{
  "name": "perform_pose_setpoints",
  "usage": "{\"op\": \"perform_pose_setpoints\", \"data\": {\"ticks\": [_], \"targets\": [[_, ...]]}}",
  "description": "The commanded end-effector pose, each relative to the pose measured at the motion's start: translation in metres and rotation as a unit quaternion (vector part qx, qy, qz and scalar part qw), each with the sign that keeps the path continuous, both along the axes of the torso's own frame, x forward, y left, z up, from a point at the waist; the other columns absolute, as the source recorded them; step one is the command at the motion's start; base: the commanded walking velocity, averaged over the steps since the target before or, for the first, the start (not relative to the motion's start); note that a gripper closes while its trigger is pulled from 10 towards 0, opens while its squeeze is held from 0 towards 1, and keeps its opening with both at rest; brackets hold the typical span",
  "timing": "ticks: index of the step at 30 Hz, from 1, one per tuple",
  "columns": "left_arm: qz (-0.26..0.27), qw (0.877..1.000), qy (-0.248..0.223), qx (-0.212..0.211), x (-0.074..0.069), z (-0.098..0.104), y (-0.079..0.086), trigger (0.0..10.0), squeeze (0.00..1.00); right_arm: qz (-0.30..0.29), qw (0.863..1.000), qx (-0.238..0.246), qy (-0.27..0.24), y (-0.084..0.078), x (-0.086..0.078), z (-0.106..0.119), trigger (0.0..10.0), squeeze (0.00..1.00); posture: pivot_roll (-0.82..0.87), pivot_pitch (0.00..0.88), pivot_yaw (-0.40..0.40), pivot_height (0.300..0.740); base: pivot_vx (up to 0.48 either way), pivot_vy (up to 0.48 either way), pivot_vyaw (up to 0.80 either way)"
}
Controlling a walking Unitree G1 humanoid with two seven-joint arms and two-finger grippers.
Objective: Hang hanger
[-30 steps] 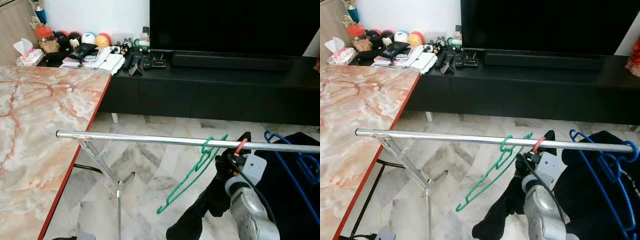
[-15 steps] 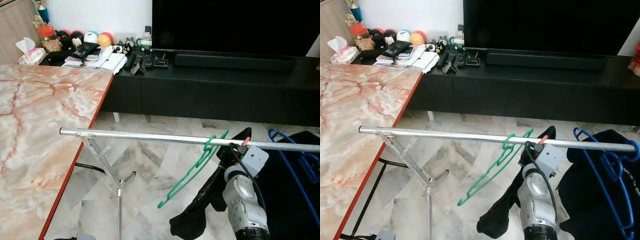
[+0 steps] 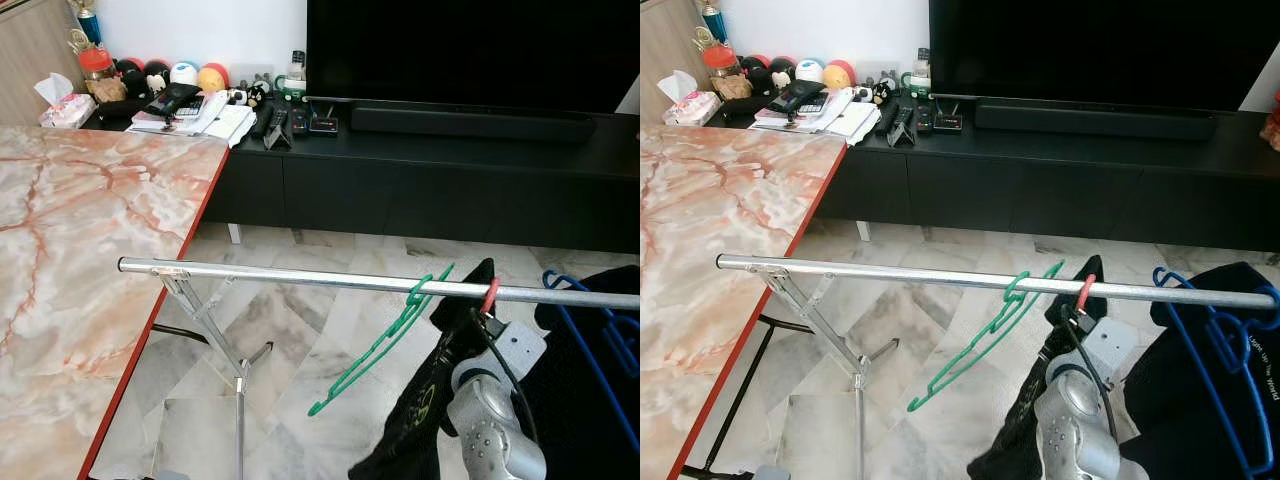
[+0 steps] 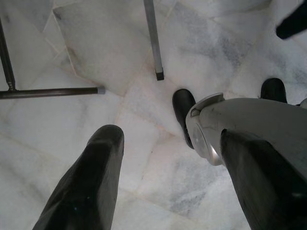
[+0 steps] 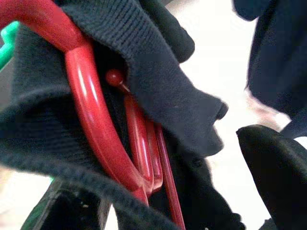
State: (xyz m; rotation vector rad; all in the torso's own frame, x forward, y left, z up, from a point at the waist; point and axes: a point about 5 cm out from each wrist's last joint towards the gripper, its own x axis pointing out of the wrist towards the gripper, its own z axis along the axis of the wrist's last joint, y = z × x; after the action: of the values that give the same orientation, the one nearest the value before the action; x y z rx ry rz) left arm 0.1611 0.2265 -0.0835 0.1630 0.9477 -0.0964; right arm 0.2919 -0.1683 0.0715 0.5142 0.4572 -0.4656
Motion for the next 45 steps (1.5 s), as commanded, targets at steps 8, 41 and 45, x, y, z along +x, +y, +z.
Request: {"op": "perform_pose_setpoints", "data": {"ticks": [8,41,45], "targets": [[-0.009,1.000,0.011,0.003,-0.005,-0.002,0.000,10.0,0.00,0.012,0.994,0.103,0.030,0.015,-0.003,-0.001,10.0,0.00,-0.01,0.122,-0.005,0.740,0.000,0.000,0.00],[-0.013,1.000,0.021,0.016,-0.014,-0.004,0.008,10.0,0.00,-0.037,0.993,0.102,0.045,0.003,-0.010,-0.014,10.0,0.00,0.00,0.129,0.000,0.740,0.000,0.000,0.00],[-0.015,1.000,0.021,0.015,-0.013,-0.004,0.006,10.0,0.00,-0.028,0.988,0.141,0.052,0.010,-0.012,-0.021,10.0,0.00,0.00,0.129,0.000,0.740,0.000,0.000,0.00]]}}
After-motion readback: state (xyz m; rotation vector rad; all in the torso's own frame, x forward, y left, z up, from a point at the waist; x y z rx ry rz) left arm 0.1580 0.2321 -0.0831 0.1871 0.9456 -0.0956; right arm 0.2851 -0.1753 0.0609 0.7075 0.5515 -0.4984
